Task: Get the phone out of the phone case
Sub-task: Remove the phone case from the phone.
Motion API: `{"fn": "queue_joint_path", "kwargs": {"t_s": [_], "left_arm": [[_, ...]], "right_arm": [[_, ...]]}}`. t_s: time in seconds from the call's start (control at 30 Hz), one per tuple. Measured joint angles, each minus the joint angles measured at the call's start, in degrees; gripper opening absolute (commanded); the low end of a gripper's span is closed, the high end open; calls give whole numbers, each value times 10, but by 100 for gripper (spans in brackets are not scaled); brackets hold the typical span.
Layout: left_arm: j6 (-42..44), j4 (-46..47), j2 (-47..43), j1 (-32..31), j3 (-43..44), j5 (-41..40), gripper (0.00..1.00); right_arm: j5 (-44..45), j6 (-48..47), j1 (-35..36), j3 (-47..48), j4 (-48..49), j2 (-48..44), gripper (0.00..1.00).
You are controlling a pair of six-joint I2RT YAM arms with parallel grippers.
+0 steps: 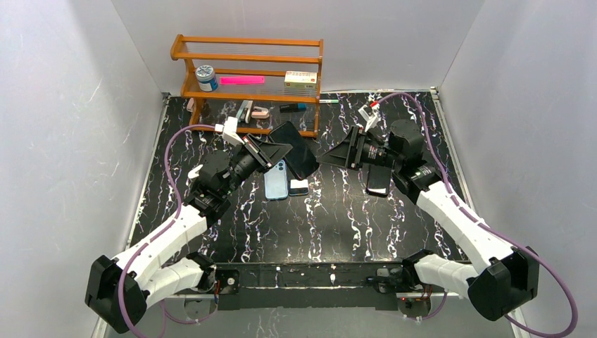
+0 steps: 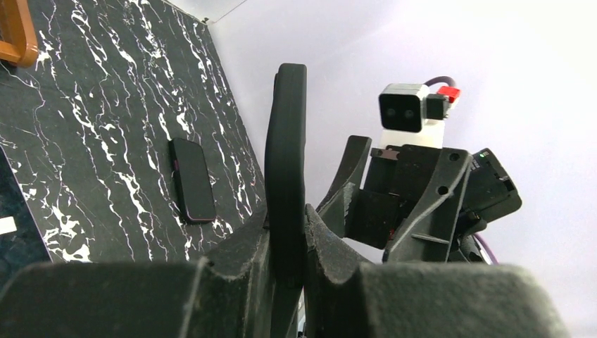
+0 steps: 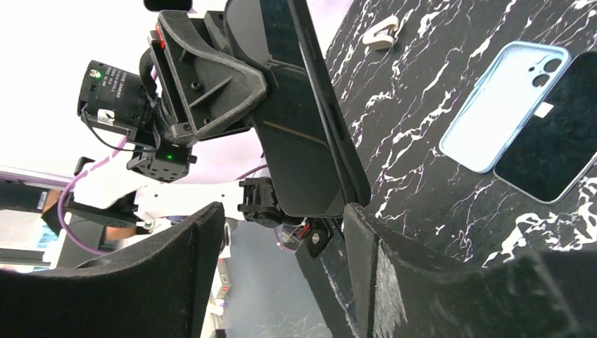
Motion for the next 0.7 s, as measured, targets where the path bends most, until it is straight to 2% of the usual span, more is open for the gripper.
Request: {"fn": "queue_joint_path", "kwargs": {"t_s": [0.33,0.7], "left_arm": [[-20,18,-2,0,0,4,0],[-47,49,-2,2,-3,9,0]], "right_arm": [[-22,25,0,0,-1,10,61],[-31,35,0,-1,12,13,58]]}}
